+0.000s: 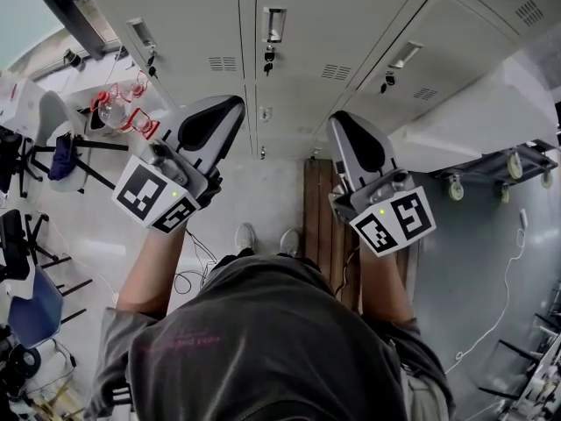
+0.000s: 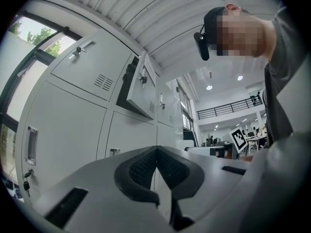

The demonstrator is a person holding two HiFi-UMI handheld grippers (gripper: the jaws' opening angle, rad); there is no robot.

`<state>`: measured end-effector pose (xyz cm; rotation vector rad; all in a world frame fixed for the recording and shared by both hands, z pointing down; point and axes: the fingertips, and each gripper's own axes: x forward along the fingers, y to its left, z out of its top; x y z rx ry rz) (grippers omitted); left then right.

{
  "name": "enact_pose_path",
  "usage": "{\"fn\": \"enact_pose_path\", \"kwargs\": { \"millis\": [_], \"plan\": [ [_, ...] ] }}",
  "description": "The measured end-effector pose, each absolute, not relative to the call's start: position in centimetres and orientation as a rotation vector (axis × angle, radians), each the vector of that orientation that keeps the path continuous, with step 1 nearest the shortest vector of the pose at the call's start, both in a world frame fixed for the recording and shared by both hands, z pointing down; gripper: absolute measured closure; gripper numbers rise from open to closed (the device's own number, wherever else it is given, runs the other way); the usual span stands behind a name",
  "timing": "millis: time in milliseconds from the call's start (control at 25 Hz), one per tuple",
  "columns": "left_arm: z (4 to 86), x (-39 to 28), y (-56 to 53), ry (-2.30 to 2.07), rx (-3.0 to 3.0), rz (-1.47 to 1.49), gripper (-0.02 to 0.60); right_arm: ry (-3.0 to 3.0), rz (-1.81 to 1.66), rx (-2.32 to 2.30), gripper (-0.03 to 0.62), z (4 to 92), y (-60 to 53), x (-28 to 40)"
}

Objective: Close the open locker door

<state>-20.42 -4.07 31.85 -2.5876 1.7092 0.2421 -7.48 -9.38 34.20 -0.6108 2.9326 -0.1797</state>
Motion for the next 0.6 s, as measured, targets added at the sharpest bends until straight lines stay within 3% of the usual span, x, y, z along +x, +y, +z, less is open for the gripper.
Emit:
{"fn": "enact_pose_path", "kwargs": {
  "millis": [600],
  "plan": [
    [31.5, -17.3, -6.0, 1.704, -2.581, 0.22, 0.566, 2.919, -0.186, -0.571, 0.562, 34.3, -11.2, -5.7]
  ]
}}
